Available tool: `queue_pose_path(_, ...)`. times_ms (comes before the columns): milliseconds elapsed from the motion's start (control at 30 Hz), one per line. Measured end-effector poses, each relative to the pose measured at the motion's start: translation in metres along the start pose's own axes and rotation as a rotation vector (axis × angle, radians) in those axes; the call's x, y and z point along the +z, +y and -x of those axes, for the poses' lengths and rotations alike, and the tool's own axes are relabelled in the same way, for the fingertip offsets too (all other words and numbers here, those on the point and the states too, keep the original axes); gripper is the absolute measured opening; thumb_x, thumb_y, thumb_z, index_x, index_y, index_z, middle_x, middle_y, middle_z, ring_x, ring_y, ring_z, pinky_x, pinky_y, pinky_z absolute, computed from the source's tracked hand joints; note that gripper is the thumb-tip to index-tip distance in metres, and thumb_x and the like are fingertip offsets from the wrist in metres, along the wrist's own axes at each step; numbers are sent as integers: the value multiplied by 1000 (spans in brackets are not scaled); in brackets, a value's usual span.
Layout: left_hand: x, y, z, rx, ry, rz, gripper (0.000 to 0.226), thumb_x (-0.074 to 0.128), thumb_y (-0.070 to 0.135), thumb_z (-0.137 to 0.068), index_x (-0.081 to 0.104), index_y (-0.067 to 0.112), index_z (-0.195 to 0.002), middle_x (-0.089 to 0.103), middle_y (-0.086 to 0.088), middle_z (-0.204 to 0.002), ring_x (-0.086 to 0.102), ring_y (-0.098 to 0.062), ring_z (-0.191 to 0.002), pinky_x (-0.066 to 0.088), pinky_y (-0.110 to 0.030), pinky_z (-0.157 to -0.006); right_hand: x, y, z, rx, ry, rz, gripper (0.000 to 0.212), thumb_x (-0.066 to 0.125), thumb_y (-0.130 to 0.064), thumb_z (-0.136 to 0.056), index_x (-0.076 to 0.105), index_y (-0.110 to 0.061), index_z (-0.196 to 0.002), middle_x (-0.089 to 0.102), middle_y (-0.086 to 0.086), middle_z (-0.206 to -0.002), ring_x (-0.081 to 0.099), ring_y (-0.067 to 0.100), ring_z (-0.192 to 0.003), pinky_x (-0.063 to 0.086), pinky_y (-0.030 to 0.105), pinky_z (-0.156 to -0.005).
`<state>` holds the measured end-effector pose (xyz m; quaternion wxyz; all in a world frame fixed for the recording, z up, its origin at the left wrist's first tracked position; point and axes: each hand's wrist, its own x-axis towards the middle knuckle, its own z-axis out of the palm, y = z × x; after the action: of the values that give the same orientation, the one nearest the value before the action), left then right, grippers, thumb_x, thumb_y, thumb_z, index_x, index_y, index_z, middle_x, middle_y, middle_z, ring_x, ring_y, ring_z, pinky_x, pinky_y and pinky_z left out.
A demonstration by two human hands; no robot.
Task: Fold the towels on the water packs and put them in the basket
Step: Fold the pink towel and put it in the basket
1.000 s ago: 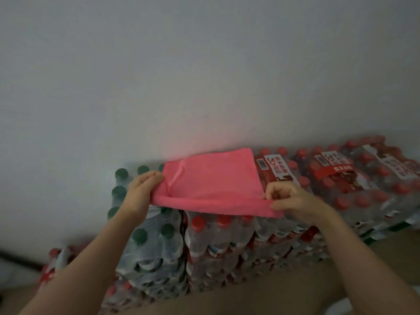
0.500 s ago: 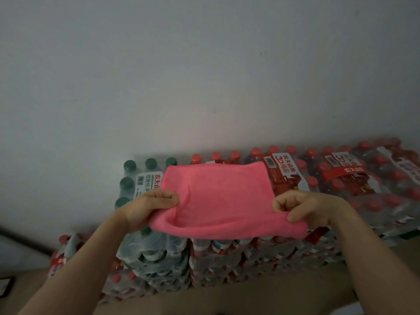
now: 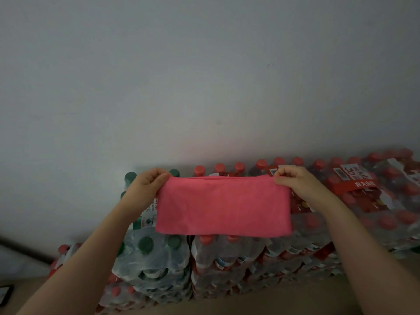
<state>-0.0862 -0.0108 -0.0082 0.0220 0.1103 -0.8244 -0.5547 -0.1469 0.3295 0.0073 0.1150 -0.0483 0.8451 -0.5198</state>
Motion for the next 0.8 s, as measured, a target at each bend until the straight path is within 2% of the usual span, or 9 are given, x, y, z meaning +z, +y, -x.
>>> queue_pose_path(133,11,-2,-26,14,36,-293,21,44,22,-96,59,13,-85,55,1,-74,47,-12,-66,37,-27,-60,11,11,-27,28,195,201,14,64,-11,-80,64,-18,-68,65,1,-79,57,13,-74,40,16,-59)
queue_pose_path(200,14,-4,-37,24,30,-413,21,42,20,-96,59,9,-90,56,-2,-79,49,-17,-71,34,-30,-60,16,15,-36,41,221,244,11,63,-11,-82,63,-18,-73,63,-4,-76,56,12,-74,37,16,-58)
queue_pose_path(300,17,-10,-52,30,10,-594,25,40,17,-97,57,2,-86,57,-12,-86,48,-23,-79,31,-30,-67,23,17,-44,44,224,289,8,61,-8,-84,65,-13,-79,60,-4,-74,55,13,-75,37,22,-63)
queue_pose_path(367,20,-13,-57,23,25,-701,26,38,19,-97,56,5,-85,61,-17,-90,51,-27,-82,33,-32,-71,28,20,-49,61,231,324,8,59,-9,-85,64,-14,-79,62,0,-79,58,17,-79,39,25,-70)
queue_pose_path(467,24,-18,-62,26,80,-870,30,35,23,-98,62,9,-98,65,-13,-100,53,-30,-99,33,-37,-87,36,28,-58,99,268,341,11,57,-11,-85,60,-17,-77,66,4,-87,61,23,-85,44,32,-72)
queue_pose_path(567,29,-28,-64,27,94,-902,31,36,25,-97,61,8,-101,65,-14,-102,50,-32,-104,32,-38,-90,43,29,-59,99,328,416,15,52,-10,-87,53,-15,-74,67,9,-91,57,23,-78,37,30,-64)
queue_pose_path(633,33,-37,-63,31,110,-892,30,37,26,-97,59,6,-98,64,-17,-101,50,-33,-101,32,-39,-88,48,28,-58,107,359,464,13,50,-10,-90,52,-13,-77,66,12,-92,57,26,-80,35,29,-63)
queue_pose_path(700,34,-41,-61,29,148,-838,27,41,26,-95,58,7,-100,64,-17,-103,50,-34,-102,32,-40,-89,52,26,-55,118,392,517,7,49,-8,-91,55,-8,-94,62,15,-103,58,31,-92,36,30,-68)
queue_pose_path(800,35,-29,-52,81,225,-746,29,43,24,-95,55,7,-115,58,-16,-118,48,-35,-111,35,-43,-93,58,17,-43,89,461,675,28,49,-6,-90,48,-6,-119,47,17,-128,50,33,-111,43,38,-83)
